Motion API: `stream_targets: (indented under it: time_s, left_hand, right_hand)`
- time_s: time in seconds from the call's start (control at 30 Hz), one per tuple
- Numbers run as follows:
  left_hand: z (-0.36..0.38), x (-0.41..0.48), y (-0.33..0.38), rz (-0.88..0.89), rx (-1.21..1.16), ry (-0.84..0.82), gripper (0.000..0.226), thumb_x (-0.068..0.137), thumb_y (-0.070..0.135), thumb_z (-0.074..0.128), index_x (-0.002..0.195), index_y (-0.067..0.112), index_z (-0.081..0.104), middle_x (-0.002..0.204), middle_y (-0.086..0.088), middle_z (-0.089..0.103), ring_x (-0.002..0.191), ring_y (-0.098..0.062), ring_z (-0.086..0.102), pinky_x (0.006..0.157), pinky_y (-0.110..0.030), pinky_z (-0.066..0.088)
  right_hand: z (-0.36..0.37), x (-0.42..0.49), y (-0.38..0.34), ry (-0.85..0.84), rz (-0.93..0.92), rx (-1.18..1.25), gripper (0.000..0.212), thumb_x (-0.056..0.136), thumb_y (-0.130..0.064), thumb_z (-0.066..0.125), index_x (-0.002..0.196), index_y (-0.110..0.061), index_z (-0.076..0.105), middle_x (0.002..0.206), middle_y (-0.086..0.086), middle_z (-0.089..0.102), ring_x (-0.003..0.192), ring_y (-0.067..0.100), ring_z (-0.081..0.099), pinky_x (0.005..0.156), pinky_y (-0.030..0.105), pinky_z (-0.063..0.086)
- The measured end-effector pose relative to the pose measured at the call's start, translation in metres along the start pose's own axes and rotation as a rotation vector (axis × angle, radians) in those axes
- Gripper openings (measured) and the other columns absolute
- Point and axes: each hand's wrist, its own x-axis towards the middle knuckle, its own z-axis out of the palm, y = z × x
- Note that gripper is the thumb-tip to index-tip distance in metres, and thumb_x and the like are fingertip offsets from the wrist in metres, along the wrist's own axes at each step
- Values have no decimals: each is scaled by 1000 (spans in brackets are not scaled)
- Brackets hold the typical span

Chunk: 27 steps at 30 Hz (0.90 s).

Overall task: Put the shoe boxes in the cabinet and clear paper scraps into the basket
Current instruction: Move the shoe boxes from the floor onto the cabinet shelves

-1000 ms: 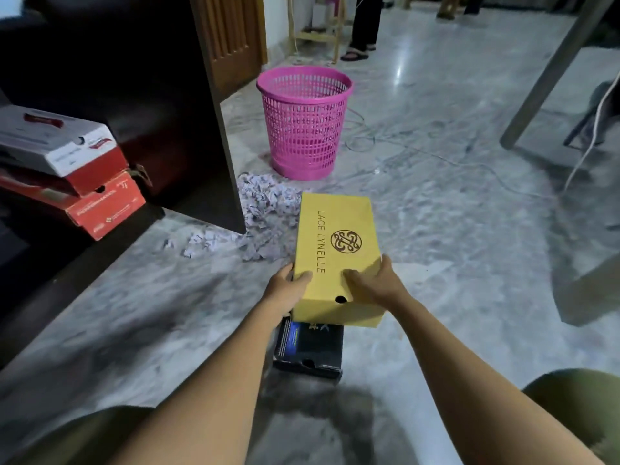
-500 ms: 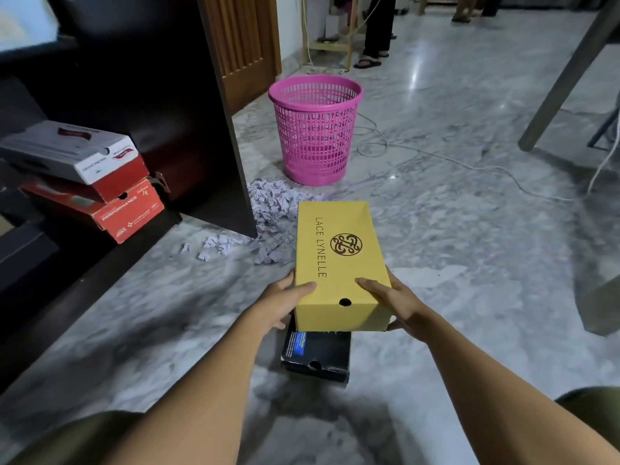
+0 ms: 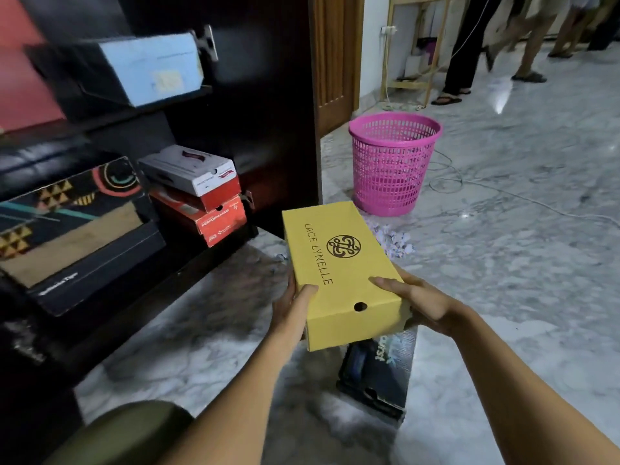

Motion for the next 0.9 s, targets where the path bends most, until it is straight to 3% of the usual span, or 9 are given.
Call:
stream_targets:
  time_s: [0.13, 0.23, 0.33, 0.4, 0.47, 0.53, 0.6, 0.73, 0.9]
  left_hand:
    - [-27, -15, 18, 118, -179, 186, 25, 90, 27, 52, 110, 34, 65, 92, 8, 73, 74, -9, 66, 52, -16, 48]
    - [-48, -21, 39, 184, -278, 247, 27, 96, 16, 46, 113, 21, 66, 93, -2, 72, 63, -4, 65, 46, -12, 44]
    - [-71, -21, 61, 258, -303, 288, 34, 97, 11, 43, 124, 20, 62, 93, 4, 72, 62, 3, 64, 49, -12, 45]
    - [-88, -22, 79, 313, -312, 327, 34, 97, 10, 43, 117, 25, 65, 94, 3, 72, 64, 3, 64, 51, -12, 47]
    - [-105, -19, 105, 367, -338, 362, 34, 97, 10, 43, 103, 34, 66, 91, 8, 74, 65, 3, 65, 53, -13, 48]
    - [-120, -16, 136, 434, -351, 366, 40, 98, 11, 42, 104, 45, 62, 85, 19, 74, 69, 4, 66, 53, -13, 49]
    - [-134, -12, 165, 481, -355, 374, 39, 98, 14, 43, 108, 47, 63, 87, 17, 74, 71, 1, 67, 53, -14, 49]
    - [-160, -1, 223, 571, -372, 431, 27, 95, 20, 48, 111, 33, 66, 96, 5, 71, 76, -8, 66, 49, -13, 45]
    - [-189, 36, 294, 627, -383, 588, 38, 74, 47, 49, 107, 36, 65, 91, 5, 71, 81, -16, 66, 68, -32, 55]
  right_hand:
    - [23, 18, -35, -93, -80, 7, 49, 80, -43, 74, 125, -50, 56, 120, -3, 71, 112, 26, 66, 92, 51, 54]
    - [38, 29, -68, -142, -149, -64, 65, 75, -50, 78, 134, -52, 49, 122, -8, 70, 113, 23, 66, 97, 53, 50]
    - [51, 34, -108, -182, -242, -132, 60, 79, -50, 71, 134, -52, 48, 117, -8, 72, 105, 21, 68, 84, 47, 58]
    - [61, 35, -137, -193, -304, -180, 53, 84, -48, 67, 133, -55, 48, 116, -12, 71, 106, 17, 68, 89, 48, 57]
    - [74, 37, -168, -181, -382, -179, 42, 90, -41, 62, 126, -58, 50, 109, -18, 72, 99, 10, 70, 88, 43, 57]
    - [85, 41, -198, -162, -454, -158, 33, 92, -37, 59, 116, -59, 54, 103, -19, 73, 96, 9, 68, 82, 38, 57]
    - [94, 47, -224, -124, -507, -129, 29, 89, -42, 61, 112, -60, 55, 111, -12, 69, 103, 13, 63, 82, 36, 53]
    - [108, 70, -269, -92, -643, -84, 58, 69, -64, 71, 124, -59, 53, 124, -7, 61, 117, 21, 56, 97, 48, 49]
    - [130, 96, -331, -58, -790, -79, 55, 75, -58, 69, 125, -44, 52, 111, -19, 69, 109, 11, 63, 90, 34, 51]
